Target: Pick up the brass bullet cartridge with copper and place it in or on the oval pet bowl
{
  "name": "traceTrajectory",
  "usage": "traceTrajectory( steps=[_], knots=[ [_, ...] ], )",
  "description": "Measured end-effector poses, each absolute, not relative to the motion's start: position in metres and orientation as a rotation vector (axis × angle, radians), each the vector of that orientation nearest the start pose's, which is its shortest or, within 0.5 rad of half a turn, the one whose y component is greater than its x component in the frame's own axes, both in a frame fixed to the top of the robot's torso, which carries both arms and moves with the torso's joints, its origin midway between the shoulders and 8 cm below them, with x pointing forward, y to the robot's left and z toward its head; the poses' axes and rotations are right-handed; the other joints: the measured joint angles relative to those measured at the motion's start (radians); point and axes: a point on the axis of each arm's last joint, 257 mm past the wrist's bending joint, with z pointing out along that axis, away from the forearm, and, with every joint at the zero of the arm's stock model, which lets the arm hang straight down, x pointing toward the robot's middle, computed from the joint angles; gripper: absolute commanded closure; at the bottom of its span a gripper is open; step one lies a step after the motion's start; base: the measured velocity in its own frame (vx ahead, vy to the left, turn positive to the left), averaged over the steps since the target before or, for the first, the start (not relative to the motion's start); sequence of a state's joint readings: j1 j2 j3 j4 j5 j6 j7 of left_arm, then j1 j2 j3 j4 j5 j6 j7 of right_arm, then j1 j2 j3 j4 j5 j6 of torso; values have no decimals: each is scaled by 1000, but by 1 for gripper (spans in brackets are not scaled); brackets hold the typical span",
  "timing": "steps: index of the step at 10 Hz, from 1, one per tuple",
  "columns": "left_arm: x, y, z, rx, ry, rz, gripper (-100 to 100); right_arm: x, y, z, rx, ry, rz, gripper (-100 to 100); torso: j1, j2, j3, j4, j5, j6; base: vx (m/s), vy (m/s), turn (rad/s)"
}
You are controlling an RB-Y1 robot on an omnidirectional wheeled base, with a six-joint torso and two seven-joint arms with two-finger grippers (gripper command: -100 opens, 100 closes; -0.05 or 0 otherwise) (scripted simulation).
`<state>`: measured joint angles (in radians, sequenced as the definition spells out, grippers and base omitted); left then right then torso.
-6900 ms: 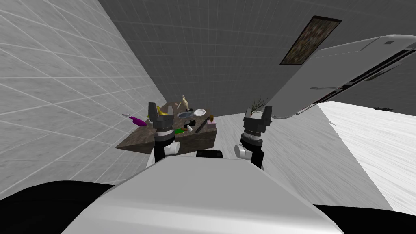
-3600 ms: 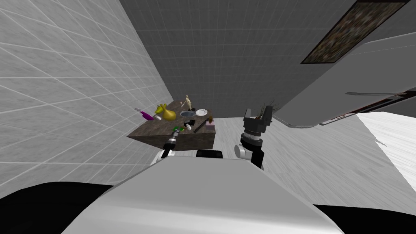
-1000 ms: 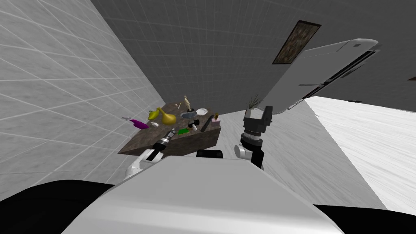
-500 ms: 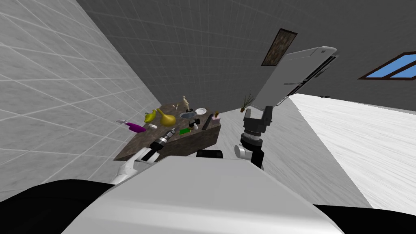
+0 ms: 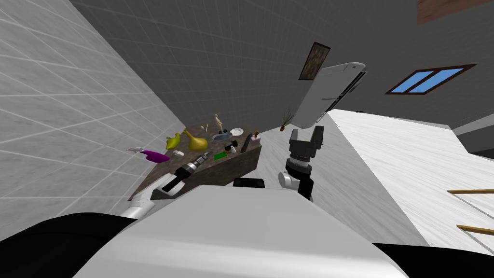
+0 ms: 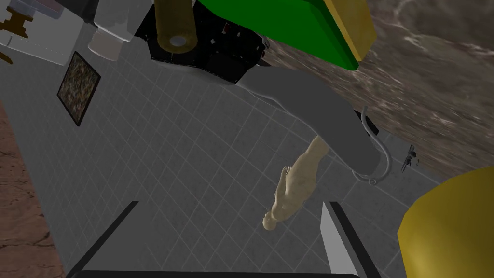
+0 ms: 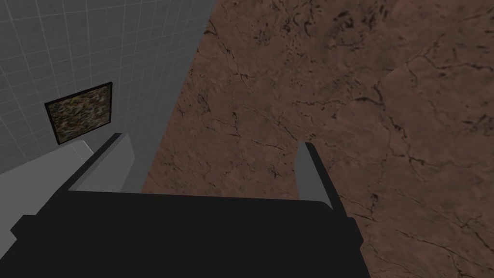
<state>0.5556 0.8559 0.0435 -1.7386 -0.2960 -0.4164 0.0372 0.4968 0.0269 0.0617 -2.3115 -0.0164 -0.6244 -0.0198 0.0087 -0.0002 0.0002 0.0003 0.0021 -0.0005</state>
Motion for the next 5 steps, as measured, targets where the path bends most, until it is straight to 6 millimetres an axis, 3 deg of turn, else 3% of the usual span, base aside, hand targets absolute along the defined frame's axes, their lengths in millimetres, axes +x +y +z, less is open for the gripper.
traceTrajectory(
  steps=[2, 3, 5],
  knots=[
    [365, 393, -244, -218, 1821, -626, -100, 316, -261, 61, 573, 459, 1424, 0, -2, 0, 0, 0, 0, 0, -57, 72, -175],
    [363, 392, -244, -207, 1843, -633, -100, 316, -261, 61, 573, 459, 1424, 0, -2, 0, 0, 0, 0, 1, -70, 83, -366],
    [359, 389, -246, -194, 1885, -652, -100, 316, -261, 61, 573, 459, 1424, 0, -2, -1, 0, 0, 0, 0, -57, 71, -118]
  ],
)
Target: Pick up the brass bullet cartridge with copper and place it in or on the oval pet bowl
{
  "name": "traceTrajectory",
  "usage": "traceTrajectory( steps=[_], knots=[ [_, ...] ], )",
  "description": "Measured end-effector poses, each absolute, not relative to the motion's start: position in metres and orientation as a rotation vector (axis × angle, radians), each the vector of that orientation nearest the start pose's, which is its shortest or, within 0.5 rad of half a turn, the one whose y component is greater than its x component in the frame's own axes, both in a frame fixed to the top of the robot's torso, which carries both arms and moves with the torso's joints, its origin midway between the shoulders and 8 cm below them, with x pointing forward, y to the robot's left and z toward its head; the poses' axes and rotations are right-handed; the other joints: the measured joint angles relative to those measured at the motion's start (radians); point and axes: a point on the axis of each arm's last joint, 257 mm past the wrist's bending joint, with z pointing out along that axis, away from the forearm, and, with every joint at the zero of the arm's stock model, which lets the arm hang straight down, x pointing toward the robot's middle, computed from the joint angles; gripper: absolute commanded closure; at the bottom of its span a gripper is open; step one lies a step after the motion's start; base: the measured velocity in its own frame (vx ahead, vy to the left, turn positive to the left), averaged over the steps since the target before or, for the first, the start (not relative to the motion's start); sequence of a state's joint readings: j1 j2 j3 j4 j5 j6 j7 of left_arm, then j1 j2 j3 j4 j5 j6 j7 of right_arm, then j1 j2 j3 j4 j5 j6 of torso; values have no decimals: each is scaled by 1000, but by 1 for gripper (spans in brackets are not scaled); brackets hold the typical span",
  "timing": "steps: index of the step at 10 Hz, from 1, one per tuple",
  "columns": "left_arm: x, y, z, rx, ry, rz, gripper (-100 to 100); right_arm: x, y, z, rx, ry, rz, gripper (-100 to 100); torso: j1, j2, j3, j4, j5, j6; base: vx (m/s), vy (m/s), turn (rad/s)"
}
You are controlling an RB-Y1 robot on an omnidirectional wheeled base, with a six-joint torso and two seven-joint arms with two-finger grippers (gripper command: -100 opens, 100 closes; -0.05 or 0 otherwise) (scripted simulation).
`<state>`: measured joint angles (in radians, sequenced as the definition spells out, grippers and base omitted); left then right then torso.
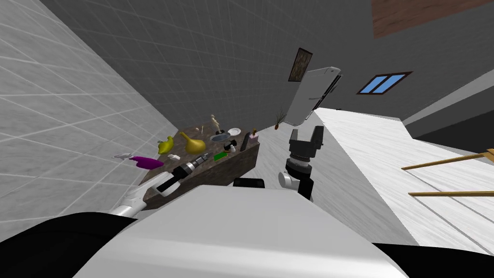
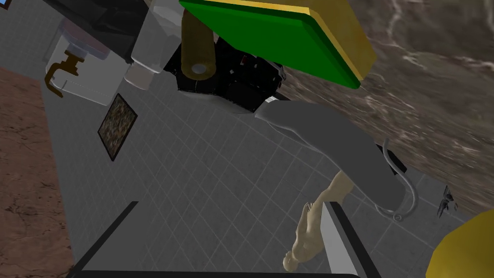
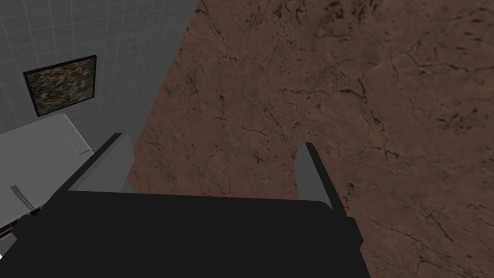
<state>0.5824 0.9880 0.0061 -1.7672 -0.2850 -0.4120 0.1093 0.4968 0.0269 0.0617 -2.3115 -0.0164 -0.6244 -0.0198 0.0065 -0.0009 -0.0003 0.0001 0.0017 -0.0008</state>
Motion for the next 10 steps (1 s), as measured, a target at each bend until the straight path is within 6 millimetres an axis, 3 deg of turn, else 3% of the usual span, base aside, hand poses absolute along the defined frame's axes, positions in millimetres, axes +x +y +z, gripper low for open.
traceTrajectory(
  steps=[10],
  knots=[
    [330, 384, -263, -165, 2125, -701, -100, 316, -261, 61, 573, 460, 1424, 0, -2, -4, -2, -1, 0, 0, -35, 48, -216]
  ],
)
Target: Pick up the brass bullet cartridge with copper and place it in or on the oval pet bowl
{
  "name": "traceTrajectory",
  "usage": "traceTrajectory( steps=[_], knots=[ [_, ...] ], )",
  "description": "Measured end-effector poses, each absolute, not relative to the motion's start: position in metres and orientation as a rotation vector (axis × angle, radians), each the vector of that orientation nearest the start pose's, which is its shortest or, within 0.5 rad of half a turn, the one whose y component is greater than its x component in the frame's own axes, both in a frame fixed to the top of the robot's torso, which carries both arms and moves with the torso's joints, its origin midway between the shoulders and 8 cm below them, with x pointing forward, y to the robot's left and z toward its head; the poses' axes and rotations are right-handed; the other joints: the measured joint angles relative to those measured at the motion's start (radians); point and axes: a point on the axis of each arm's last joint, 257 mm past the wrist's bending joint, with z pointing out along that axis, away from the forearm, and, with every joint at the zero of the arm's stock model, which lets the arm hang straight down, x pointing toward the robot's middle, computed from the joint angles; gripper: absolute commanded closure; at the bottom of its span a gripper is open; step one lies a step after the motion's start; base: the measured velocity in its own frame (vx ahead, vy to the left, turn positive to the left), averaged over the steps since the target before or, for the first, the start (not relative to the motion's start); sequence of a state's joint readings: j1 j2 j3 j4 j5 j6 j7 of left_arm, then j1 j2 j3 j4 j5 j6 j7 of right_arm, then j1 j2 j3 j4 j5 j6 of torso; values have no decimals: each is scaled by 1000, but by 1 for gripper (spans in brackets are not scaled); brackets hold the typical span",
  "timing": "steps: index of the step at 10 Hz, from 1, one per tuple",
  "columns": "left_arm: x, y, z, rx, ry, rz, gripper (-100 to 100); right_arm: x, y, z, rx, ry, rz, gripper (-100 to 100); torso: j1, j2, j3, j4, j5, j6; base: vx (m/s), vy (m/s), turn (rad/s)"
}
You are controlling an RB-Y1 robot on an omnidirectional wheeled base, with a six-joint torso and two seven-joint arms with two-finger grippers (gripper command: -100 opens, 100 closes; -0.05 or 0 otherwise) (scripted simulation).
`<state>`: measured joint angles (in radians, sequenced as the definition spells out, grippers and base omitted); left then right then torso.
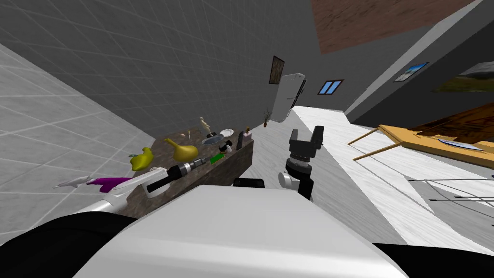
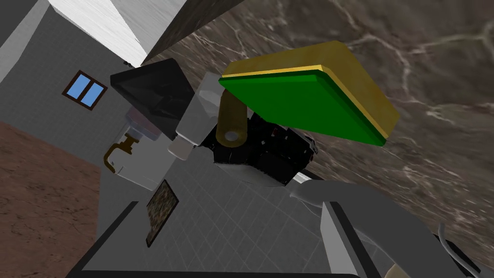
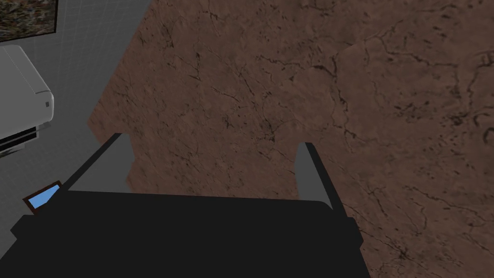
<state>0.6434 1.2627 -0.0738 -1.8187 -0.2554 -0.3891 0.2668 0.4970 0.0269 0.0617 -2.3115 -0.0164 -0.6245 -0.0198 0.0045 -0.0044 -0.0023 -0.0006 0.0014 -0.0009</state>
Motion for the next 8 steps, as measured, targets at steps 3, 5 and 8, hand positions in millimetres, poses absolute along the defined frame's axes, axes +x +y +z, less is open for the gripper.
traceTrajectory(
  steps=[3, 5, 8],
  knots=[
    [317, 387, -273, -171, 2206, -697, -100, 316, -261, 61, 573, 459, 1424, 0, -1, -2, -1, -1, 0, 1, 3, 24, -261],
    [310, 390, -278, -185, 2261, -691, -100, 316, -261, 61, 573, 460, 1424, 0, -1, -3, -2, -1, 0, 1, 23, 11, -245],
    [298, 396, -286, -210, 2330, -675, -100, 316, -261, 61, 573, 460, 1424, 0, -2, -5, -3, -1, 0, 0, 45, 3, -198]
  ],
)
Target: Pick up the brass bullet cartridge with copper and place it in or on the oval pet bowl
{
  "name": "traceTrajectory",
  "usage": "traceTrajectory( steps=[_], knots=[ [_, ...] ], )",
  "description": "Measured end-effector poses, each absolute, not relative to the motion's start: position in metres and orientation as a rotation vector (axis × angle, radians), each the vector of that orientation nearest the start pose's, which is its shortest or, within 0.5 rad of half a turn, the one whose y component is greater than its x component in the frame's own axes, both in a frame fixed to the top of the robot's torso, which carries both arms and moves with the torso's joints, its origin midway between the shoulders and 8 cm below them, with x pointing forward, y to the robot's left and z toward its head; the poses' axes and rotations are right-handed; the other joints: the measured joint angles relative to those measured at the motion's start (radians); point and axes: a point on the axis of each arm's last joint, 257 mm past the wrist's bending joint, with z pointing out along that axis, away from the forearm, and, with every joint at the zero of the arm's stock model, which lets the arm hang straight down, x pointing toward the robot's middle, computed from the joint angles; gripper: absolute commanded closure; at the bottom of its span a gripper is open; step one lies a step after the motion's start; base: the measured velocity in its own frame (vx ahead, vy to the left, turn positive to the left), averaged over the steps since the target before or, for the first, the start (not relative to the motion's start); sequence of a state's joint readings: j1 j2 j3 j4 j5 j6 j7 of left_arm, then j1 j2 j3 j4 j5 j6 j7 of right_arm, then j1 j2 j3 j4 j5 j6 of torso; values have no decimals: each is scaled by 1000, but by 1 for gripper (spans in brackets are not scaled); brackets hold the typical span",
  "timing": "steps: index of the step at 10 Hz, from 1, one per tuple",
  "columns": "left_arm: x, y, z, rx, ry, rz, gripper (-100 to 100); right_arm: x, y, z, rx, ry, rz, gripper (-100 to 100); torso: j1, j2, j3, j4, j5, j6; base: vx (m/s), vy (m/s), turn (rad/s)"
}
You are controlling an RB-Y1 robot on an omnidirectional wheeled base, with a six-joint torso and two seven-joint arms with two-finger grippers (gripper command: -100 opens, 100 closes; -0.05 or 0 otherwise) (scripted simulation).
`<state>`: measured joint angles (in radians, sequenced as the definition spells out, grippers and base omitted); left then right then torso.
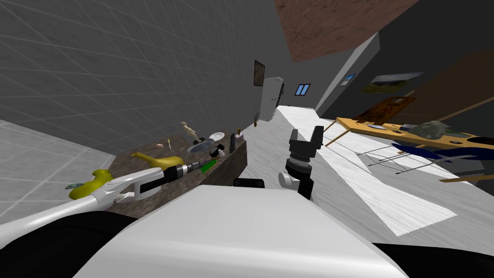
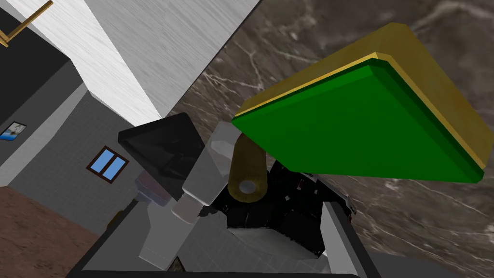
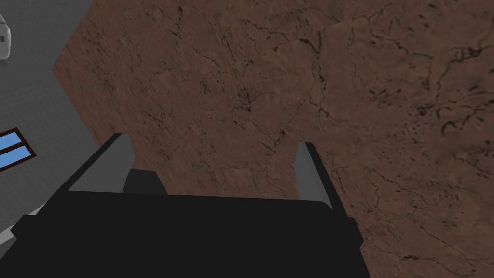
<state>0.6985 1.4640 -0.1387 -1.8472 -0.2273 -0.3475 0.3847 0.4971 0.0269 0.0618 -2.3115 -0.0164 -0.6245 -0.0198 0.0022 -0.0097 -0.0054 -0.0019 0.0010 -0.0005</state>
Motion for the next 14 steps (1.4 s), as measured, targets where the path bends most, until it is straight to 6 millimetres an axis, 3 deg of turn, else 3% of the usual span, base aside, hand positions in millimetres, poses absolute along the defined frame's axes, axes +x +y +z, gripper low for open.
traceTrajectory(
  steps=[3, 4, 5, 7, 8, 12, 13, 14],
  knots=[
    [287, 404, -294, -244, 2392, -647, -100, 316, -261, 61, 573, 460, 1424, 0, -1, 0, 0, 0, 0, -1, 34, -2, -133],
    [287, 405, -293, -247, 2394, -646, 0, 316, -261, 61, 573, 460, 1424, 0, -1, 2, 1, 0, 0, -1, 0, 0, 0],
    [287, 404, -293, -247, 2394, -646, -100, 316, -261, 61, 573, 460, 1424, 0, -1, 3, 2, 1, 0, -1, 1, -28, -185],
    [287, 412, -300, -273, 2379, -633, -100, 316, -261, 61, 573, 459, 1424, 0, -3, 3, 2, 1, -1, -1, 0, -36, -97],
    [287, 413, -300, -274, 2378, -631, 100, 316, -261, 61, 573, 459, 1424, 0, -2, 4, 2, 1, -1, -1, 0, 0, 0],
    [288, 413, -300, -274, 2378, -632, 100, 316, -261, 61, 573, 460, 1424, 0, -1, 4, 2, 1, 0, -1, 0, 0, 0],
    [288, 413, -300, -274, 2378, -632, 0, 316, -261, 61, 573, 460, 1424, 0, 0, 4, 2, 1, 0, -1, 0, 0, 0],
    [288, 413, -300, -274, 2378, -632, 100, 316, -261, 61, 573, 460, 1424, 0, 0, 4, 2, 1, 0, -1, 4, 29, 220]
  ],
)
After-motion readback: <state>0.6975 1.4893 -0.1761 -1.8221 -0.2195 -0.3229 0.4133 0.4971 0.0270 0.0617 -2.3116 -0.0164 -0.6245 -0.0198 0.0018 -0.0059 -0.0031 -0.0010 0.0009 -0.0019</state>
